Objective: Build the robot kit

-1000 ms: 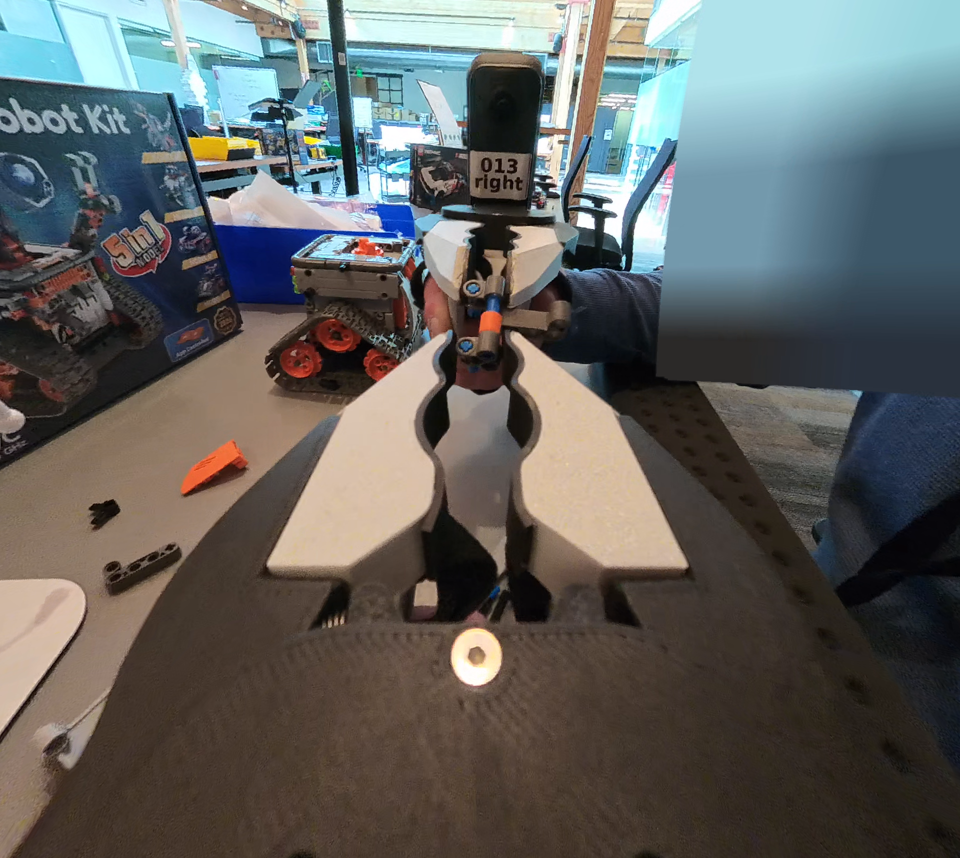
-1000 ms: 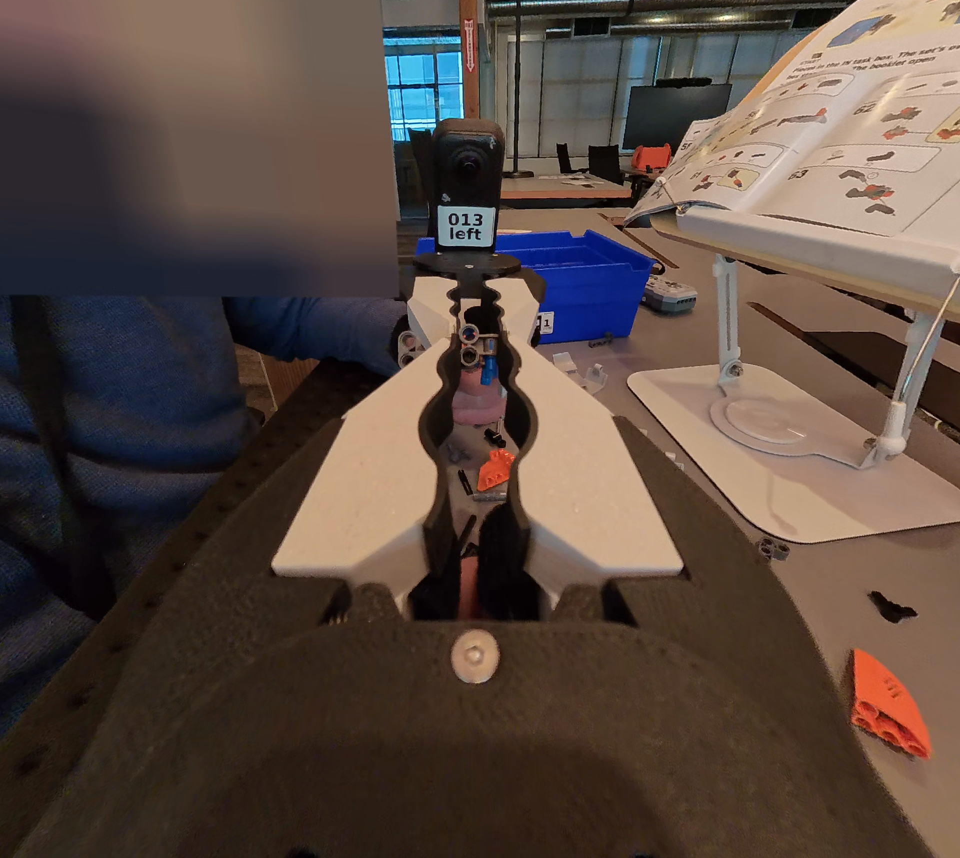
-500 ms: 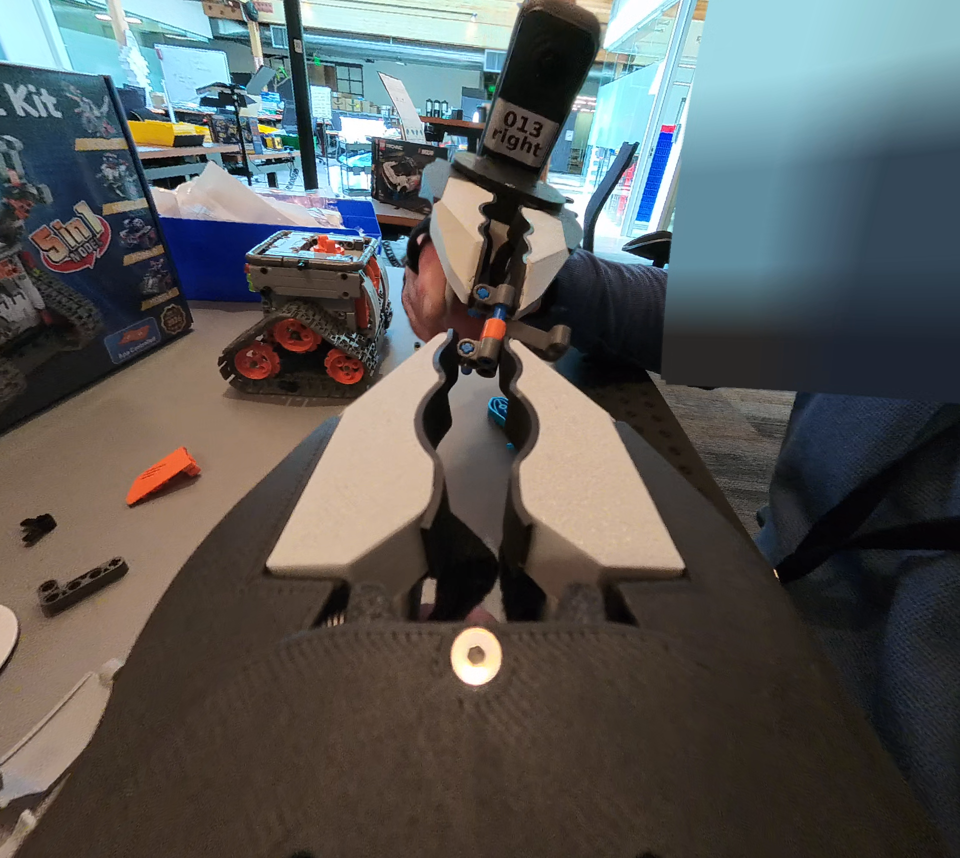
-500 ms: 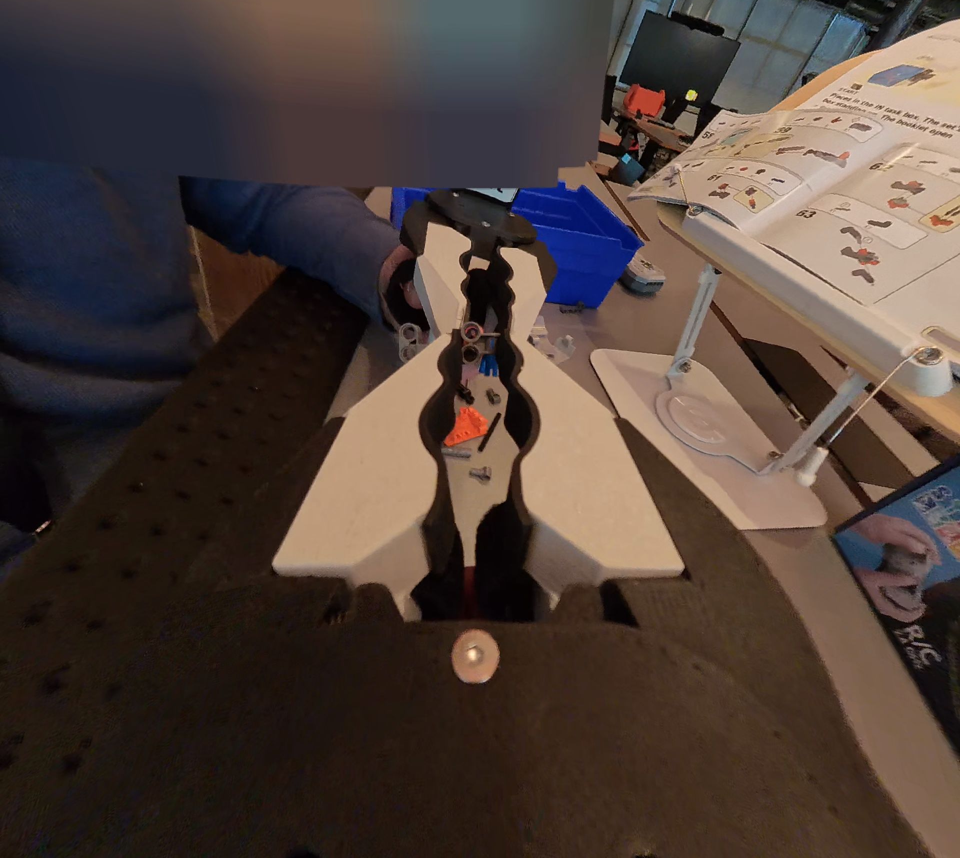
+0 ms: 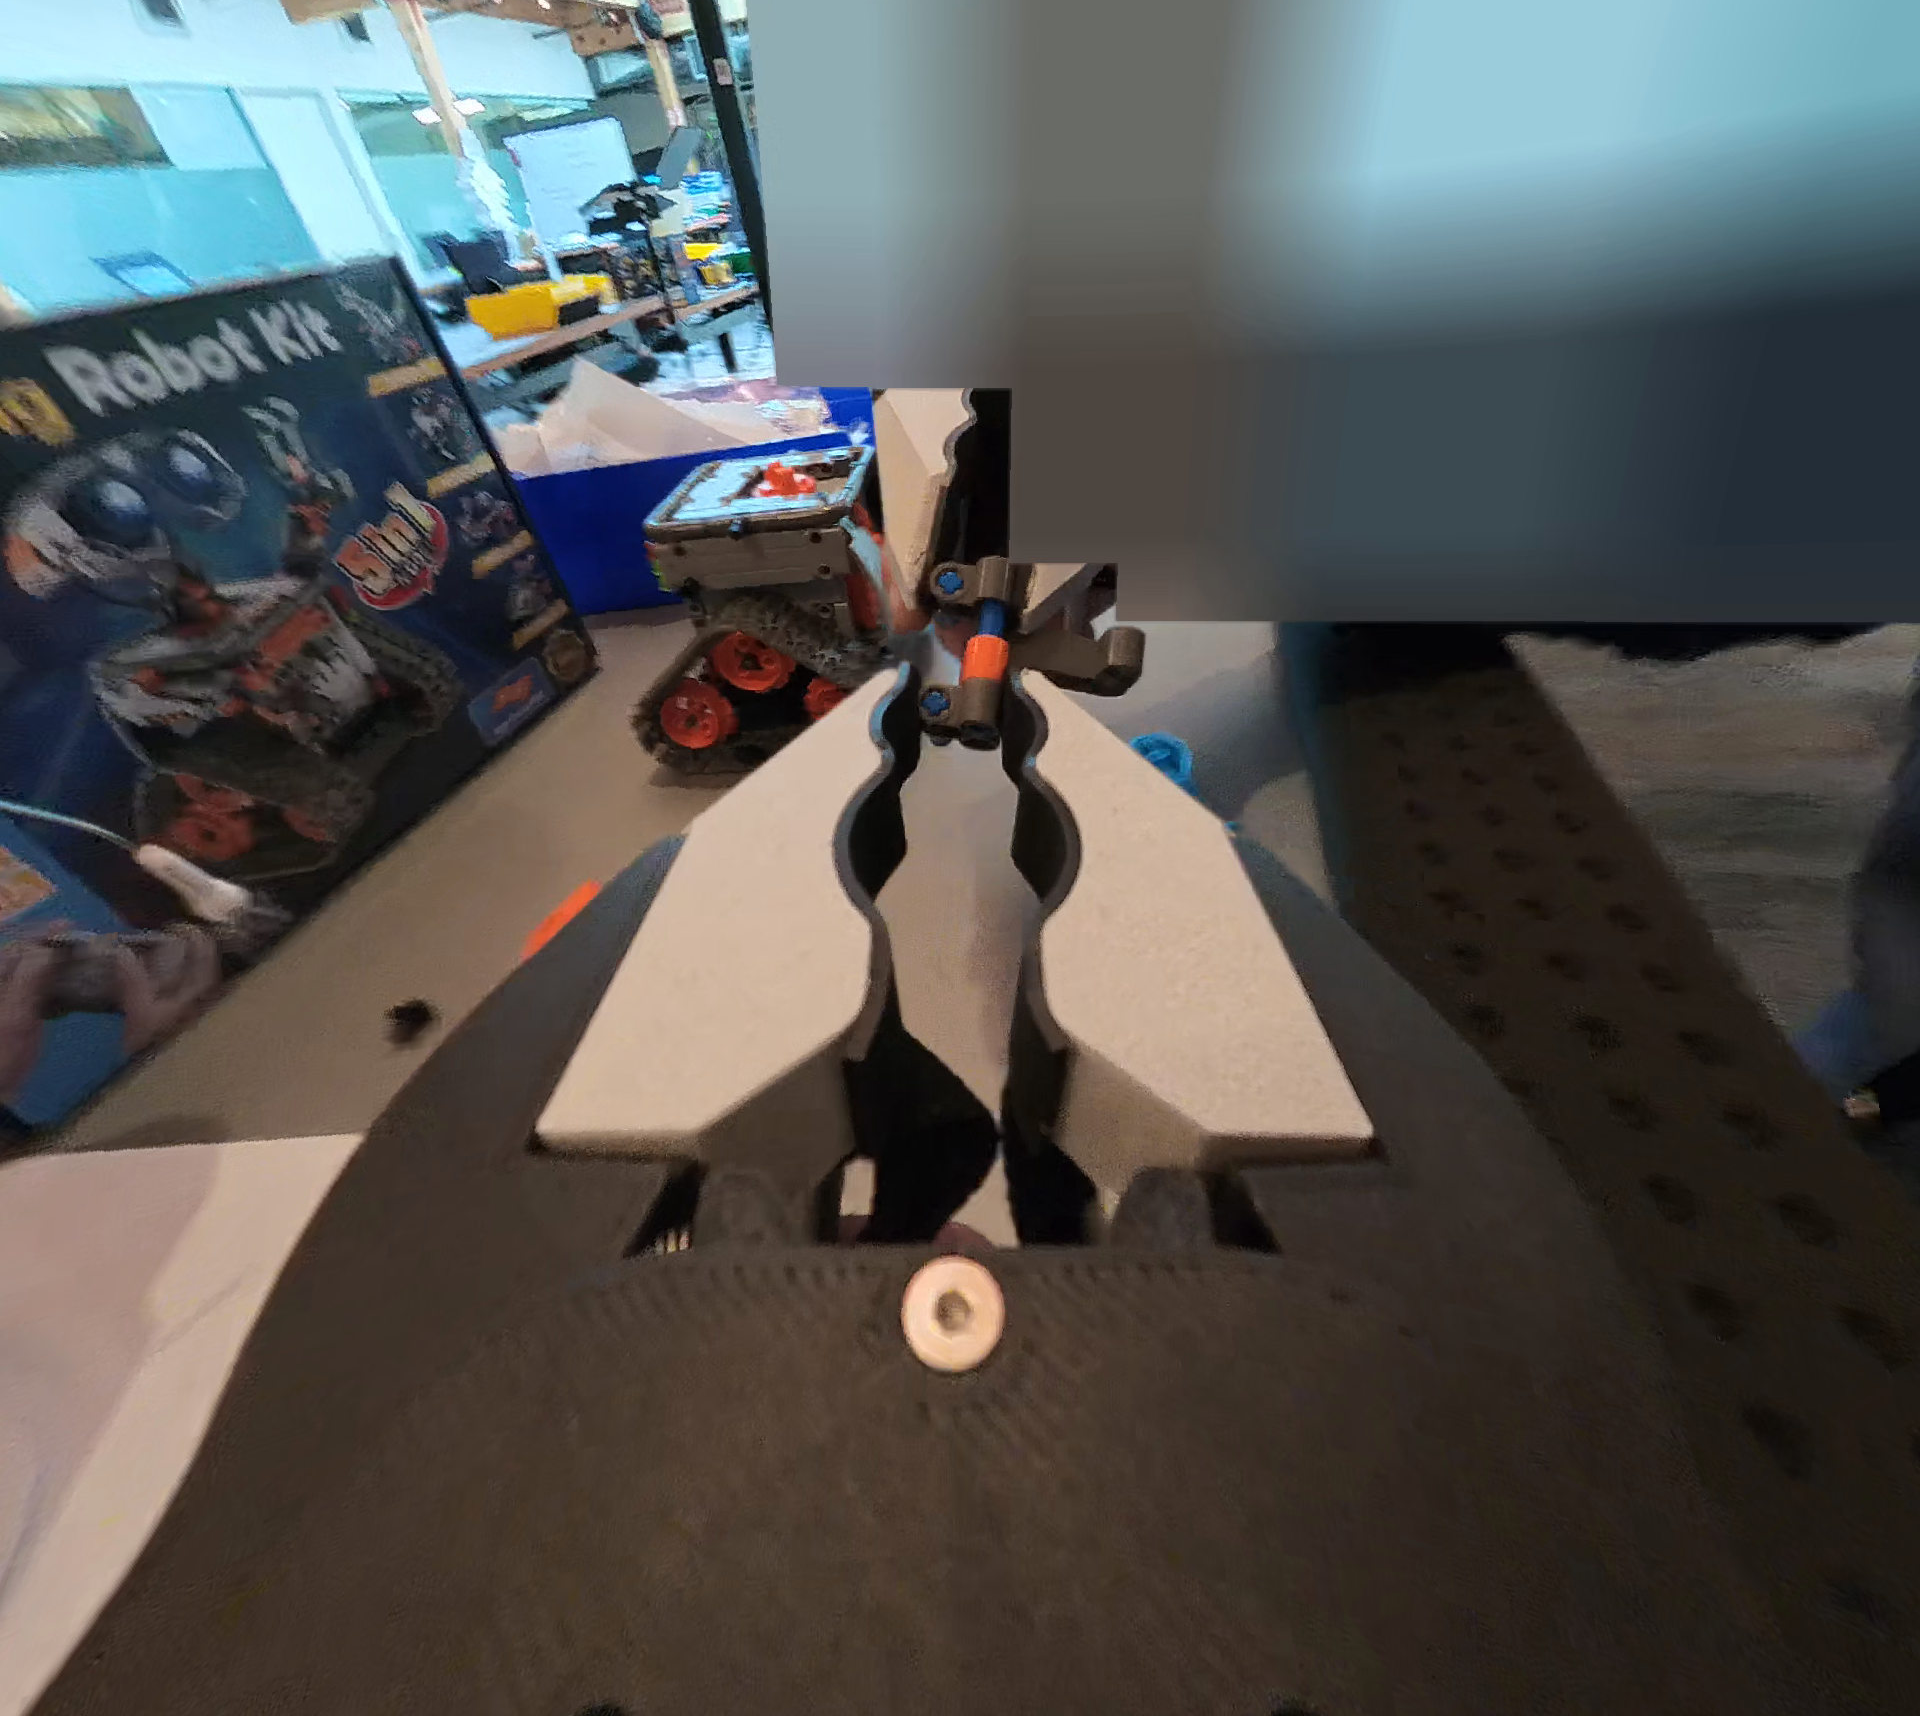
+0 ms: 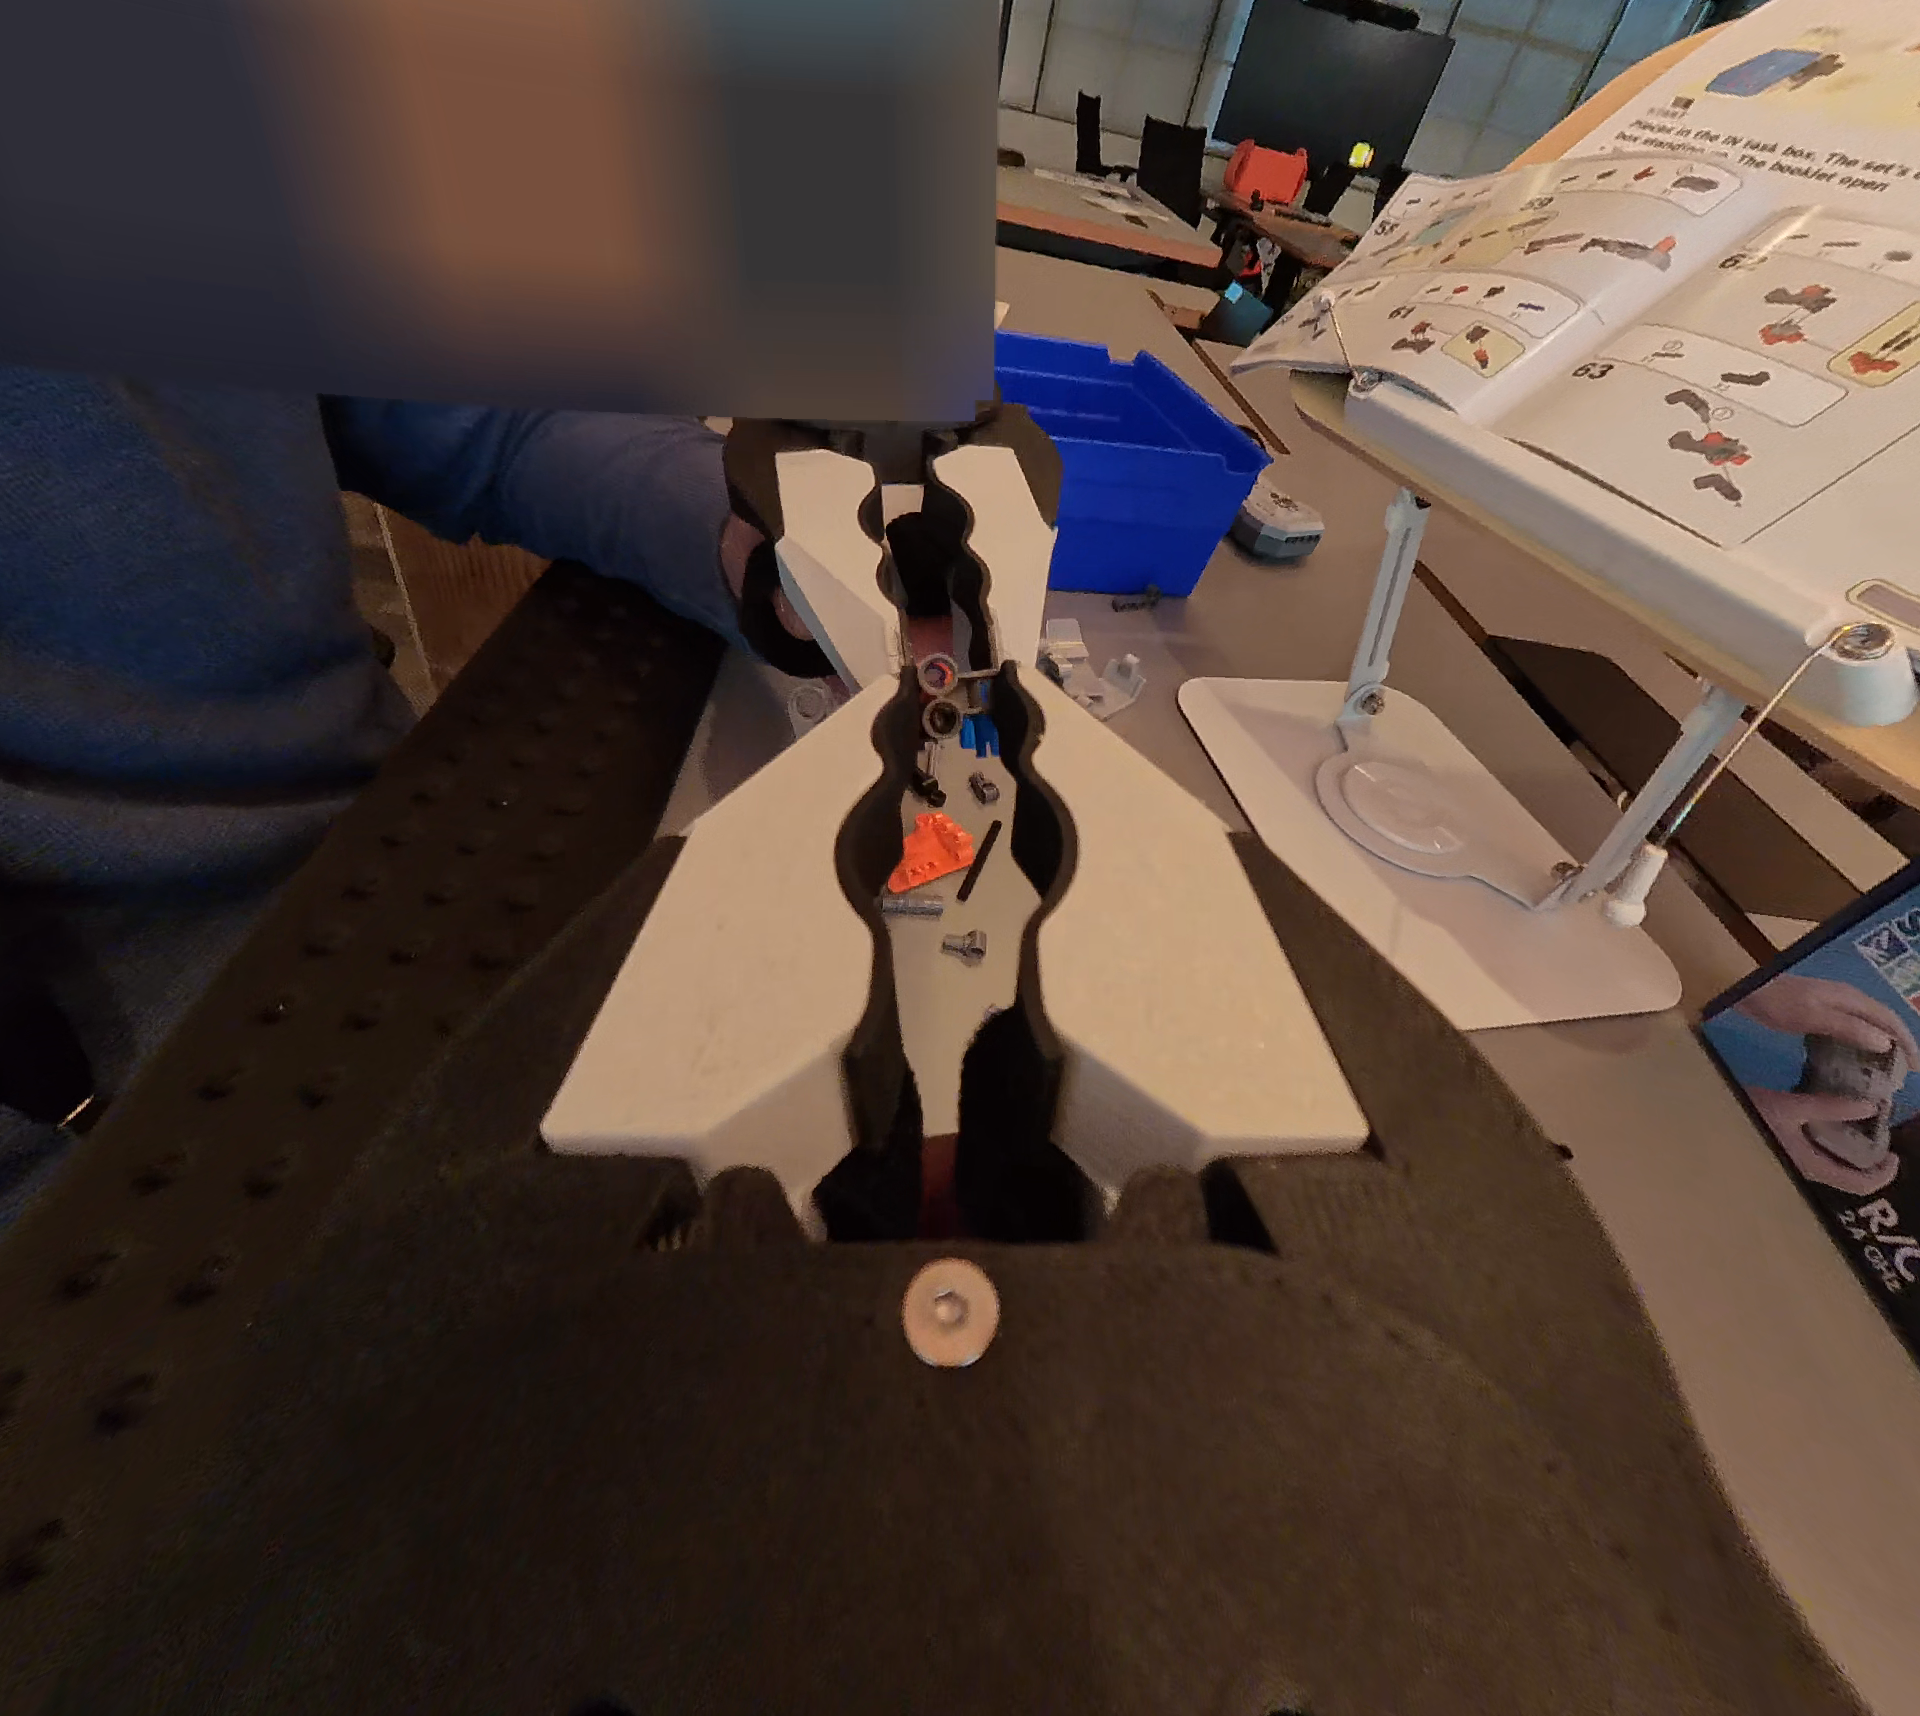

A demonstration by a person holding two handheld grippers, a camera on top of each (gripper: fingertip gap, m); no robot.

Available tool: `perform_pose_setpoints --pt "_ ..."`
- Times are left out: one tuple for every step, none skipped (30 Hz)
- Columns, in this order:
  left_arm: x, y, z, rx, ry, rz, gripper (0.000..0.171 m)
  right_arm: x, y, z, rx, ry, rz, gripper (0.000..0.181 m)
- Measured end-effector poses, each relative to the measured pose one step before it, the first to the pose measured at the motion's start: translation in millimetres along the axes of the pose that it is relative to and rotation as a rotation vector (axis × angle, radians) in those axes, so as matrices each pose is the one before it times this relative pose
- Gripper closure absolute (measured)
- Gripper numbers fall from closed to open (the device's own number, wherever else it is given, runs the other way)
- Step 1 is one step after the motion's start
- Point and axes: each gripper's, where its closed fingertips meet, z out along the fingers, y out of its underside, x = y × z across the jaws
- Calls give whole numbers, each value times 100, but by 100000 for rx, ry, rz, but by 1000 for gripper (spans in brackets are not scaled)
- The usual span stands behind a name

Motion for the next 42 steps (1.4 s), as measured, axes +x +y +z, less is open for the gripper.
perform_pose_setpoints --pt "-32 -74 -2 -2065 -4110 11446 159 -105 -59 -144 795 -121 -569 167" --pt "-78 -282 -42 -1034 -4131 9666 158 -115 -196 -163 -226 -25 -618 165" --pt "-262 -280 -139 -261 -5046 8803 159 -174 -86 -176 -2438 -32 -1586 159" --pt "-364 64 -164 -1630 -5454 9394 158 61 1 -240 -2596 1592 -1994 153" --pt "-186 2 -154 -1234 -4195 8946 158 323 -68 -322 -397 2759 -619 152" --pt "-39 -145 -63 -784 -3221 7544 159 290 -120 -253 1022 2091 1262 152" --pt "-69 -19 40 -1811 -3874 8867 159 63 56 -17 -68 764 2091 149" --pt "-130 -31 16 -1463 -4304 9958 159 37 278 182 -1568 678 2148 145" --pt "85 -173 -13 -328 -2143 7337 159 247 337 232 -1747 1565 3057 142" --pt "170 1 74 -1061 -989 4569 159 51 20 177 465 -25 3942 141" --pt "106 153 96 -1601 -1477 4681 159 -374 -141 119 1271 -2375 2954 141" --pt "20 -32 -2 -480 -1740 4278 159 119 148 151 -1274 1014 1598 145" --pt "-182 -33 -31 -779 -2281 3156 159 284 314 155 -2379 1902 1141 148" --pt "-103 -21 34 -850 -1686 3021 159 -307 -45 86 503 -1421 754 155" --pt "-34 15 41 -951 -1160 2725 159 -266 -107 85 1247 -529 -755 162" --pt "-17 64 1 -485 -967 2527 158 83 73 62 -438 1563 -586 162" --pt "90 78 42 -69 -305 1188 158 45 129 -1 -1277 702 261 162" --pt "-41 -129 -9 716 -710 -22 158 -70 -82 -65 974 606 -1706 162" --pt "-107 -208 -44 968 -583 -92 158 -131 -146 -91 1791 77 -1724 163" --pt "-54 -130 2 734 -16 -1064 158 -69 -152 -100 1275 -52 -938 163" --pt "40 -52 29 460 700 -2326 157 -17 -124 -113 909 763 -2937 163" --pt "-3 26 -2 537 1309 -4391 156 119 22 -70 -187 1461 -3193 163" --pt "-36 20 -72 986 2231 -5693 154 -81 -35 -81 617 -94 -2620 164" --pt "-138 110 -46 301 2019 -5977 152 -150 -91 -109 1204 -807 -1604 167" --pt "-98 124 11 299 2773 -8403 149 -91 -248 -120 1972 -465 -1132 168" --pt "101 48 -3 702 4588 -10440 147 -171 -168 -78 1270 -1151 -1007 168" --pt "111 -119 -62 1329 4081 -8009 145 4 -130 -59 1050 85 -840 168" --pt "-57 -291 -128 2336 1898 -5505 146 22 -62 -50 415 4 231 167" --pt "-55 -169 -83 1700 2280 -6229 145 -116 -38 -34 273 -592 -357 167" --pt "215 70 25 66 4302 -7076 145 -49 -32 -14 279 -21 -815 167" --pt "189 -66 5 1148 3317 -5533 145 -62 -15 5 217 -356 -174 167" --pt "201 -66 -5 1201 2630 -3706 145 -196 -80 12 751 -1123 44 168" --pt "278 100 83 -376 2783 -3294 147 -113 -168 24 1371 -445 -498 168" --pt "372 -107 53 917 2765 -2534 147 -159 27 63 299 -836 -567 168" --pt "300 -241 29 1741 2244 -3099 148 -126 110 64 -155 -659 -628 168" --pt "108 -173 43 1122 1488 -4192 147 -33 18 43 526 -255 -105 167" --pt "68 -71 15 520 1342 -2982 147 -32 -19 18 751 -538 527 168" --pt "13 -106 -40 908 516 -1265 149 -43 -112 -16 1048 -494 97 167" --pt "-34 28 -25 -44 4 -914 152 -26 -73 -20 572 -213 -368 168" --pt "18 19 -39 -161 360 -292 152 -42 37 13 18 -135 -267 168" --pt "64 -126 -85 761 235 107 152 -71 -35 46 626 -198 112 168" --pt "47 -113 -57 758 -181 330 152 -78 -128 31 1020 -304 153 168"
